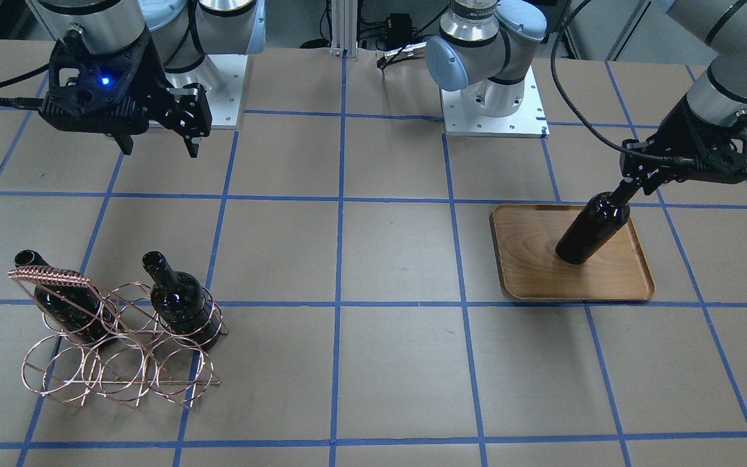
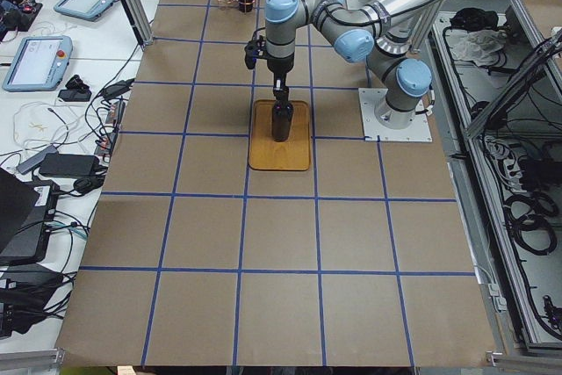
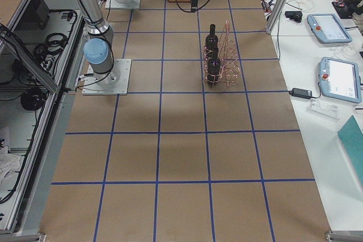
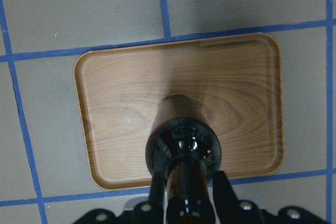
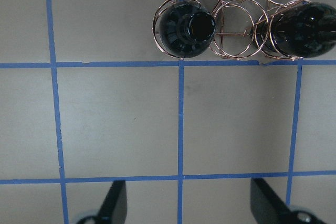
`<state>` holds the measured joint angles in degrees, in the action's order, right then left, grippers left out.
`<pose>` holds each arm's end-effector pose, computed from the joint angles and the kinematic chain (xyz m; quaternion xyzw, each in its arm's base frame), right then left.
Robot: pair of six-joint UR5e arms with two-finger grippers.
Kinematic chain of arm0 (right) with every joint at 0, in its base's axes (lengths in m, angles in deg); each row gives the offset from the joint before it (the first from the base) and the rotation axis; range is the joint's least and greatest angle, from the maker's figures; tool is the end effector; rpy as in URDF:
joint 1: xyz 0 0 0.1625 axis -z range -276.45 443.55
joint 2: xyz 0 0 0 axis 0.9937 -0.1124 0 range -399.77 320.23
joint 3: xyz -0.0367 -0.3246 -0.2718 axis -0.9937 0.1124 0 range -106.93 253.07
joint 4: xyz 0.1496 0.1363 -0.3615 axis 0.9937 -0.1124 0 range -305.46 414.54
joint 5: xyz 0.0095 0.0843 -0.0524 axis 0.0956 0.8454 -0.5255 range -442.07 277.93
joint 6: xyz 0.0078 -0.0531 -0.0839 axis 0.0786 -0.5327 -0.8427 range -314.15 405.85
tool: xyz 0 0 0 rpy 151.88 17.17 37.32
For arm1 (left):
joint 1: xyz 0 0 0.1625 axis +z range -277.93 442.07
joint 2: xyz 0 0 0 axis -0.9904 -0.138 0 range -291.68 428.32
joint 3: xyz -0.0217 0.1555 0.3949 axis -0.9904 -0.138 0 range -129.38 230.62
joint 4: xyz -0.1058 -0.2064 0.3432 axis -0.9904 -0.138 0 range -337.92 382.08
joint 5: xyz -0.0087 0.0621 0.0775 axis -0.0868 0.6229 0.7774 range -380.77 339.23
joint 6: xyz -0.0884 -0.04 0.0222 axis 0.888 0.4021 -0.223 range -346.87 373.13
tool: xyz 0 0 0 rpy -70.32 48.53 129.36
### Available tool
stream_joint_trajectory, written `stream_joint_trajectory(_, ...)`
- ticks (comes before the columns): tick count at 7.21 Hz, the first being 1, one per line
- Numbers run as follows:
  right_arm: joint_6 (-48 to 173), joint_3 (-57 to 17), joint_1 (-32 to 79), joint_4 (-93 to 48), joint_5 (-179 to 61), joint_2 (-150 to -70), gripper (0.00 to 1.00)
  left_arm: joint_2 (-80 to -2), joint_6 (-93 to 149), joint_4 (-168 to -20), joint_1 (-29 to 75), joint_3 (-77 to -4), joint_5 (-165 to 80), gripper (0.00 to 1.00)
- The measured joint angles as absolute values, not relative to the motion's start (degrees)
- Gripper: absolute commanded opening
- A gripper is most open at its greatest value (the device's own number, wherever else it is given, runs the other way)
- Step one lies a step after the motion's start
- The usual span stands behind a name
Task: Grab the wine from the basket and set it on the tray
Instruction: 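Lay the bottle down on the tray and release with the left gripper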
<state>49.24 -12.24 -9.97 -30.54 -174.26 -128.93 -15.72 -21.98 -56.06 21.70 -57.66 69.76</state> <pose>0.1597 -0.4864 0.5124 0.0012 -0.9998 -0.0082 0.0197 0.1014 -0.4461 0.4011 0.0478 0.9988 0.0059 0.0017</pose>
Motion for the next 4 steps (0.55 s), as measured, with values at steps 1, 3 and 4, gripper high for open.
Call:
stream_joint_trajectory(1, 49.2, -12.3, -10.0, -30.5, -174.2, -129.0, 0.77, -15.9, -21.8, -56.1, 21.7, -57.5, 69.6, 0.96)
stream_joint_trajectory(3, 49.2, -12.3, -10.0, -30.5, -174.3, -129.0, 0.78, -15.9, -20.8, -57.9, 21.4, -54.6, 69.6, 0.96)
stream_joint_trajectory(4, 49.2, -12.3, -10.0, -30.5, -174.3, -129.0, 0.83, -15.9, -17.7, -62.3, 19.8, -50.1, 69.4, 0.96)
